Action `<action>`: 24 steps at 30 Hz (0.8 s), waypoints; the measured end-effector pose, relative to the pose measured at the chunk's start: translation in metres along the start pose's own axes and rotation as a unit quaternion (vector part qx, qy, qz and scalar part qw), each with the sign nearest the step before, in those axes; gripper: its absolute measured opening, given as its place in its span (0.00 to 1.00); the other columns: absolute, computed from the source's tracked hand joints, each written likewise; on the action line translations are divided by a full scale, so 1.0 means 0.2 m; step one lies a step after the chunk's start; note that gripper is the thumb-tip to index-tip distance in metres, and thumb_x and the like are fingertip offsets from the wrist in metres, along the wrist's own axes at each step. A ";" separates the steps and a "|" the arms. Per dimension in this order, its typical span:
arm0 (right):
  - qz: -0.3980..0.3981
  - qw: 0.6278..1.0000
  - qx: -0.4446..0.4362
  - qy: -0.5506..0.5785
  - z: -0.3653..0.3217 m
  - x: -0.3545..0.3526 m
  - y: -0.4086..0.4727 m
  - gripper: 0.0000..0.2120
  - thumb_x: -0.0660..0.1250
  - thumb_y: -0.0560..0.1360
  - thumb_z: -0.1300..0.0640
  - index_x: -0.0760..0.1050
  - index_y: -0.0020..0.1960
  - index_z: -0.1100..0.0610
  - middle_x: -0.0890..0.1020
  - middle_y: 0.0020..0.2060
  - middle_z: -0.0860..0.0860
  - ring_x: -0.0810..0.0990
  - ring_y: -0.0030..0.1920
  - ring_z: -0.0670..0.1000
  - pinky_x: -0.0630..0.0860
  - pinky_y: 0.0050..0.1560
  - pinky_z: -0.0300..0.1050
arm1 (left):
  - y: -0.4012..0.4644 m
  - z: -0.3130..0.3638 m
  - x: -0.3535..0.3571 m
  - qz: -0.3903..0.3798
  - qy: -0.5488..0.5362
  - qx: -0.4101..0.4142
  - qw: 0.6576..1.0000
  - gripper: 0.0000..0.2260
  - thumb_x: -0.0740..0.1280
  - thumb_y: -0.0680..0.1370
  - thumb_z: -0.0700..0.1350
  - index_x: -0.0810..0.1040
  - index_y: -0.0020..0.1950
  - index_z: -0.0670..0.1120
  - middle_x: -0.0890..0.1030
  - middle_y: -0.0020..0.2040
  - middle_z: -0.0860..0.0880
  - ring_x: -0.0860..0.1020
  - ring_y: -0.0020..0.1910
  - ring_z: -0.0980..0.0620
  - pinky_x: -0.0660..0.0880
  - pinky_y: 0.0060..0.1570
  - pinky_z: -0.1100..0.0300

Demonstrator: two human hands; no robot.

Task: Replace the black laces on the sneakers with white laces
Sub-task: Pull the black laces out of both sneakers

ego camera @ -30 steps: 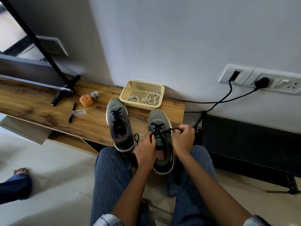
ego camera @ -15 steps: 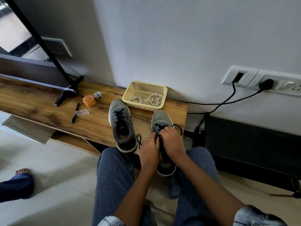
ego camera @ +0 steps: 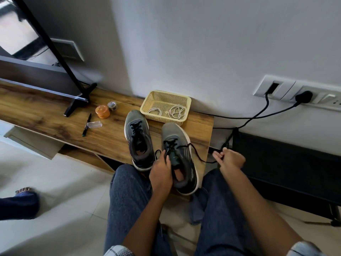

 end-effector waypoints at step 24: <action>-0.272 0.658 -0.417 -0.565 0.19 0.35 -0.31 0.14 0.65 0.75 0.53 0.76 0.58 0.57 0.79 0.53 0.54 0.76 0.54 0.54 0.73 0.51 0.47 | 0.12 0.26 -0.01 0.014 0.205 0.179 0.962 0.16 0.61 0.79 0.40 0.74 0.66 0.49 0.75 0.64 0.48 0.72 0.62 0.44 0.69 0.54 0.49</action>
Point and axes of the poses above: each hand's wrist, its own y-axis towards the middle knuckle, its own x-axis out of the palm, z = x × y, the point moved 5 cm from there along y, towards the middle knuckle
